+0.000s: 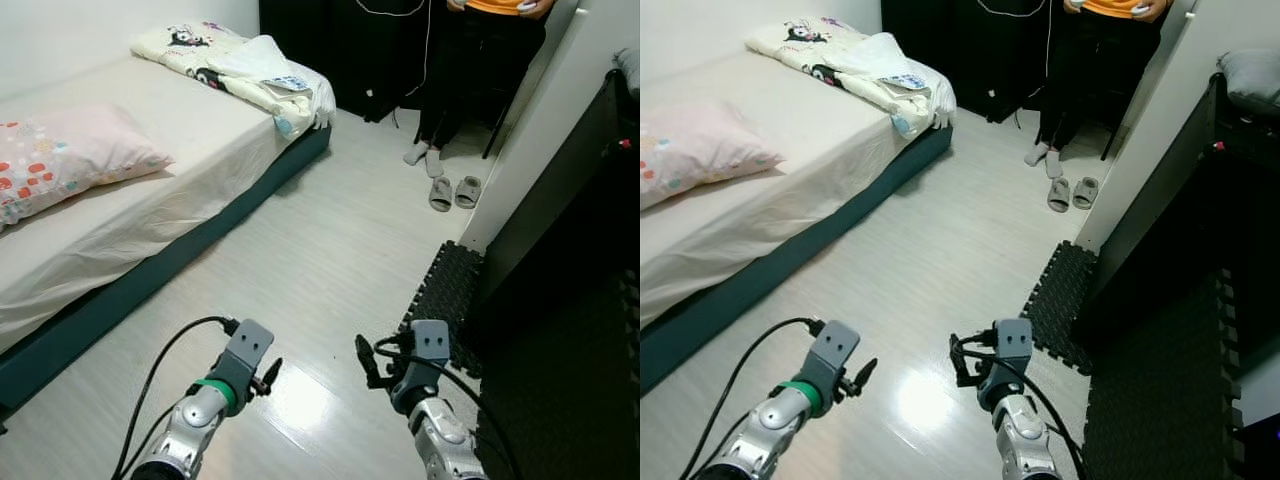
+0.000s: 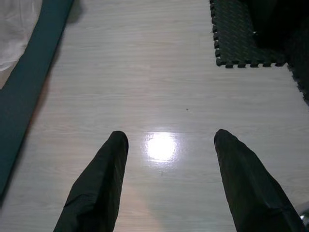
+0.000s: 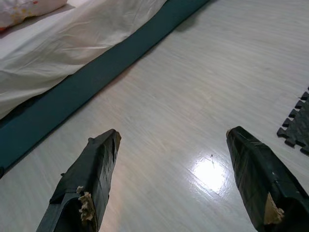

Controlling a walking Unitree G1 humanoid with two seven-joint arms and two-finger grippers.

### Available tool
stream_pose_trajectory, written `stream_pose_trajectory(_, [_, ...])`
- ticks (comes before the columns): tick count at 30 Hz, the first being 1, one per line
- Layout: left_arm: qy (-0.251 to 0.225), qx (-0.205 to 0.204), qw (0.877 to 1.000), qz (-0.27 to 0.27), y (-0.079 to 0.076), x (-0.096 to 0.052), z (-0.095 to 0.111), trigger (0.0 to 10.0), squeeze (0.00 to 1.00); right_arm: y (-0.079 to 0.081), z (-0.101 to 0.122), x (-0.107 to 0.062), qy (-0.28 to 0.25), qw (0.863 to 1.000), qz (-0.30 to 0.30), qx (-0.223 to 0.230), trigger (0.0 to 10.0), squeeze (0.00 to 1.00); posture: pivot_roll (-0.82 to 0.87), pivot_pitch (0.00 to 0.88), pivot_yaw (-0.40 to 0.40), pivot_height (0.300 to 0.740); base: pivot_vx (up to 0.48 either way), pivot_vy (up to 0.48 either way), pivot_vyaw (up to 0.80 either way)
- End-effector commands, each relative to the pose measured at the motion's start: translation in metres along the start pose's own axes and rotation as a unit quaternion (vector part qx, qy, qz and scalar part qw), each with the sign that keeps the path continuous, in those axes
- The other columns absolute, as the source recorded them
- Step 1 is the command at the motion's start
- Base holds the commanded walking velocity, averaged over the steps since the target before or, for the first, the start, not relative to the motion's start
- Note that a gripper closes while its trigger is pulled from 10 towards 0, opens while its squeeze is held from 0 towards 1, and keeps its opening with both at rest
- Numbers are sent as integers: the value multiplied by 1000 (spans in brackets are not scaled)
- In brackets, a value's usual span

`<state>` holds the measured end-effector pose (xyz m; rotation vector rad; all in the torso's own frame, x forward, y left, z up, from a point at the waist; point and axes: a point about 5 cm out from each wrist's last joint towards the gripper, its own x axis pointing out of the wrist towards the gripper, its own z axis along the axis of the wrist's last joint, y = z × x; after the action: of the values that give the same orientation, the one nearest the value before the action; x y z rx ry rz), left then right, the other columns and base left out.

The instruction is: Clean up the room

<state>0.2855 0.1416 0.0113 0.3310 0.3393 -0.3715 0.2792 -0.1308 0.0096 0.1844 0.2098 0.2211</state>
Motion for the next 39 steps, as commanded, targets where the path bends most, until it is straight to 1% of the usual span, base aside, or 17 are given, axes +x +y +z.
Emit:
stream_pose_trajectory(1, [7,1,1000,-5,-2,0,-2,10000,0,2,-6,-3,9,1000,0,2,10000,0,77,36,18,740,0,0,0])
stream_pose_trajectory(5, [6,-1,1000,-4,-4,0,-2,10000,0,1,-5,-2,9,1000,2,-1,10000,0,77,36,18,740,0,0,0])
stream_pose_trajectory(7, [5,-2,1000,-4,-6,1,-2,10000,0,0,-3,-1,9,1000,2,-3,10000,0,77,36,18,740,0,0,0])
stream_pose_trajectory(8, [5,-4,1000,-6,-9,1,-2,10000,0,-3,-1,0,8,1000,1,-4,10000,0,79,37,-1,740,0,0,0])
stream_pose_trajectory(13, [8,-4,1000,-10,-15,-1,-6,10000,0,-4,-1,0,11,1000,5,-9,10000,0,76,30,-4,740,0,0,0])
stream_pose_trajectory(21, [11,-1,1000,-14,-16,1,-5,10000,0,1,-5,-1,14,1000,10,-9,10000,0,61,27,-4,740,0,0,0])
stream_pose_trajectory(32, [11,4,1000,-15,-17,2,-4,10000,0,0,-4,-1,13,1000,6,-5,10000,0,64,28,-8,740,0,0,0])
stream_pose_trajectory(39, [11,0,1000,-10,-16,2,-4,10000,0,0,-1,1,7,1000,3,-7,10000,0,58,32,-10,740,0,0,0])
